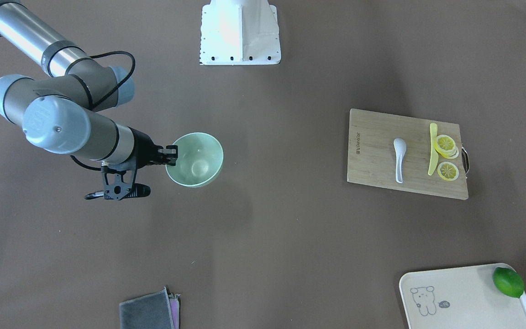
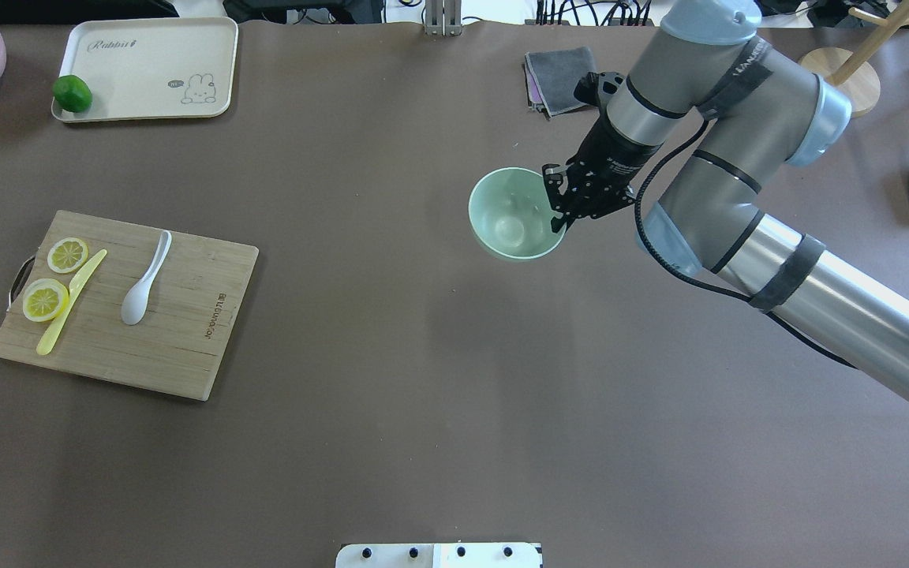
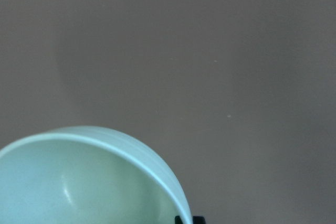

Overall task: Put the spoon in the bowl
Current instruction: 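Slide the bowl toward the board with the right gripper while the left reaches out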

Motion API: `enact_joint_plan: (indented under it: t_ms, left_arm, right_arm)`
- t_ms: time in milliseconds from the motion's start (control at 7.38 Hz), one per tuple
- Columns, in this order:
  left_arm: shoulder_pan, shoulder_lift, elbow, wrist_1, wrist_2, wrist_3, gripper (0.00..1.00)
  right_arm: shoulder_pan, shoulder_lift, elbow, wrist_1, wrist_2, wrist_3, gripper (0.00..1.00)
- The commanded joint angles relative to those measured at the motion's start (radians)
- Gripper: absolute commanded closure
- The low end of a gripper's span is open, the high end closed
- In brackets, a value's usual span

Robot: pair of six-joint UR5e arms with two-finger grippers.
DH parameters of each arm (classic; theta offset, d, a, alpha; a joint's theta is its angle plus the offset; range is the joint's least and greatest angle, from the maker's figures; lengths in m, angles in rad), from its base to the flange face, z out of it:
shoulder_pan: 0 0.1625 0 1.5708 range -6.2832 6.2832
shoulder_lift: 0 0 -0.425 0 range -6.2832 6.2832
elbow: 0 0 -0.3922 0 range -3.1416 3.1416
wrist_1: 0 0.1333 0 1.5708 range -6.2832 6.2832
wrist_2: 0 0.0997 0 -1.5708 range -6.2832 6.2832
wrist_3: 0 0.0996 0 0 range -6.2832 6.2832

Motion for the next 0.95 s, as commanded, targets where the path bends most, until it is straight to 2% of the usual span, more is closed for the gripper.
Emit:
enact_joint_plan:
  t_ms: [0, 271, 542, 814]
  left_arm:
    - [0.000, -0.014, -0.017, -0.005, -0.003, -0.007, 0.02]
    - [0.009, -0.017, -0.060, -0.017, -0.134, -0.077, 0.02]
    - [0.114, -0.025, -0.112, -0.122, -0.130, -0.248, 0.02]
    - [0.256, -0.095, -0.155, -0.154, -0.122, -0.464, 0.02]
  right_arm:
    - [-0.100, 0.037, -0.059, 0.175, -0.124, 0.197, 1.00]
    - [-0.165, 0.065, -0.057, 0.192, -0.182, 0.259, 1.00]
    - [-0.224, 0.071, -0.057, 0.194, -0.233, 0.274, 1.00]
    - [-0.238, 0.070, -0.057, 0.194, -0.243, 0.277, 1.00]
